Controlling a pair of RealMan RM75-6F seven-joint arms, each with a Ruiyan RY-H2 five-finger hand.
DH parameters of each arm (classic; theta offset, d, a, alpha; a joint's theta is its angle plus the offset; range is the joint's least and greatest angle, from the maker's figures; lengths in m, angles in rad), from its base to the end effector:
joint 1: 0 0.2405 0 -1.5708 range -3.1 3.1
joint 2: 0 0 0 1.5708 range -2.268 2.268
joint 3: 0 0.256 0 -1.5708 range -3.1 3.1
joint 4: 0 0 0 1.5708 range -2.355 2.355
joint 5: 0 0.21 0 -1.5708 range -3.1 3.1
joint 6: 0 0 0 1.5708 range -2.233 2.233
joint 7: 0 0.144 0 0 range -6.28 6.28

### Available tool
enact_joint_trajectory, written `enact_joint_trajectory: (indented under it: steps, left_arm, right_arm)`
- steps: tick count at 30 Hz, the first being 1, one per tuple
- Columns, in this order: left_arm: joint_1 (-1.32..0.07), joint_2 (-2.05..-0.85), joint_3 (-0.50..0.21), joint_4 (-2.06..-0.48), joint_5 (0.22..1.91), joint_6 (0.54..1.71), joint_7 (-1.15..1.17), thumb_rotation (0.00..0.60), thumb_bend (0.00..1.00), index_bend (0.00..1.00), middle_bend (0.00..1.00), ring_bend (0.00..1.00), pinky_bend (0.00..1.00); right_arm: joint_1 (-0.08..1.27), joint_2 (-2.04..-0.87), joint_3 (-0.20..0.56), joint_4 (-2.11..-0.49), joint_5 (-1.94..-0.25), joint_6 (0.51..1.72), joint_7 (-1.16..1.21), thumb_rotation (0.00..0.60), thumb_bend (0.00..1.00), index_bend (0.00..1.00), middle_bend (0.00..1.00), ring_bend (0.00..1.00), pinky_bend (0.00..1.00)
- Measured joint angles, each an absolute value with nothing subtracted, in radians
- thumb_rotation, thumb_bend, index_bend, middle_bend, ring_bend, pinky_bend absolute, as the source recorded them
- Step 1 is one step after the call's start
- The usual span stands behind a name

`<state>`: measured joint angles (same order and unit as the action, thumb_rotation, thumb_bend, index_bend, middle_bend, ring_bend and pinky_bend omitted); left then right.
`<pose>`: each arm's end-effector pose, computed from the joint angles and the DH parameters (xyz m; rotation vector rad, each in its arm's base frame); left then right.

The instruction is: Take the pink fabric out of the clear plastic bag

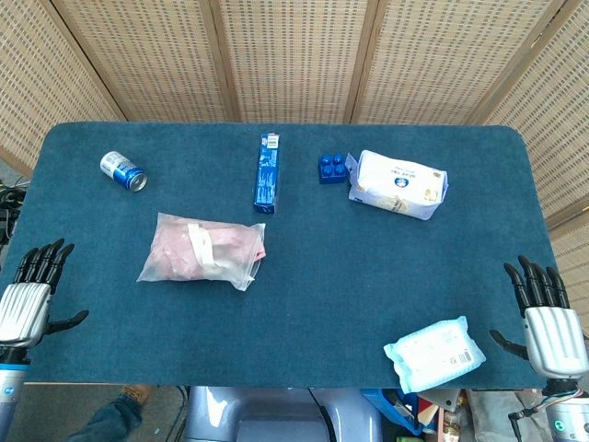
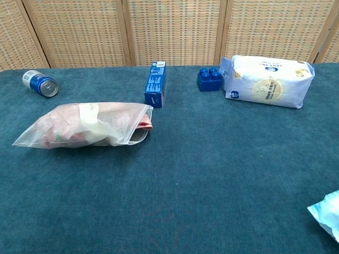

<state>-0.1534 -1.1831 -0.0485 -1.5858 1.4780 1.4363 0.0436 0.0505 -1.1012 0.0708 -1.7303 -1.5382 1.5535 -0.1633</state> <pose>-0.3028 0.2017 0.1352 -1.4372 -0.9045 -0.9127 -0.2844 -0.1730 0.1650 1.3706 -0.7963 0.9088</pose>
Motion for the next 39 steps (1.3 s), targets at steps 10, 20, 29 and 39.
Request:
enact_joint_trajectory:
  steps: [10,20,29,39]
  left_arm:
    - [-0.167,-1.186,-0.05,-1.581,1.475,1.409,0.038,0.6,0.12,0.0,0.0,0.0,0.0]
    - [-0.297,-1.224,-0.091,-1.526,1.44,1.214,0.03,0.6,0.12,0.0,0.0,0.0,0.0]
    - [-0.499,-1.331,-0.141,-1.377,1.372,0.923,0.03,0.6,0.12,0.0,0.0,0.0,0.0]
    - [-0.713,-1.493,-0.179,-1.161,1.284,0.658,0.023,0.6,0.12,0.0,0.0,0.0,0.0]
  right_arm:
    - [0.052,-1.1,0.072,-1.732,-1.529,1.544,-0.167,0.6,0.0,0.0,0.0,0.0,0.0]
    - [0.06,-1.11,0.082,-1.719,-1.504,1.528,-0.172,0.6,0.0,0.0,0.0,0.0,0.0]
    - [0.07,-1.123,0.092,-1.702,-1.467,1.501,-0.184,0.6,0.0,0.0,0.0,0.0,0.0]
    - [0.081,-1.134,0.11,-1.685,-1.41,1.474,-0.195,0.6,0.0,0.0,0.0,0.0,0.0]
